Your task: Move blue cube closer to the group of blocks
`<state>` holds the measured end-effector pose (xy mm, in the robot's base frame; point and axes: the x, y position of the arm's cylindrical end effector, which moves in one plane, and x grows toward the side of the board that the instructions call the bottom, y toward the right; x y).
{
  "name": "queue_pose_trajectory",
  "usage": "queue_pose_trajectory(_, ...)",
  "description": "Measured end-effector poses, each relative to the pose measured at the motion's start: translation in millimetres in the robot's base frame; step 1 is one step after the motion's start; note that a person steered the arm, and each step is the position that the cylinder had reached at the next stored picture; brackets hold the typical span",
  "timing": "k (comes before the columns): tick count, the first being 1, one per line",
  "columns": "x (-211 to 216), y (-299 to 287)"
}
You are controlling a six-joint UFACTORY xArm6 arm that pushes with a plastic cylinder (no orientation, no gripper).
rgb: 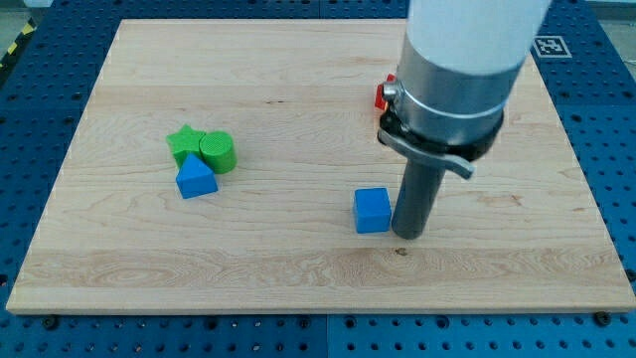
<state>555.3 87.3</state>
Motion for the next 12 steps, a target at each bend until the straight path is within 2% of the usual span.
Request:
queue_pose_trajectory(1, 30, 0)
queue_pose_trajectory(2, 34, -26)
queue_pose_trajectory(3, 34, -63)
queue_pose_trajectory(7, 34, -63)
queue_pose_trajectory(9, 24, -88)
queue_pose_trajectory(11, 52, 6)
queue_pose_trajectory(12, 0, 37)
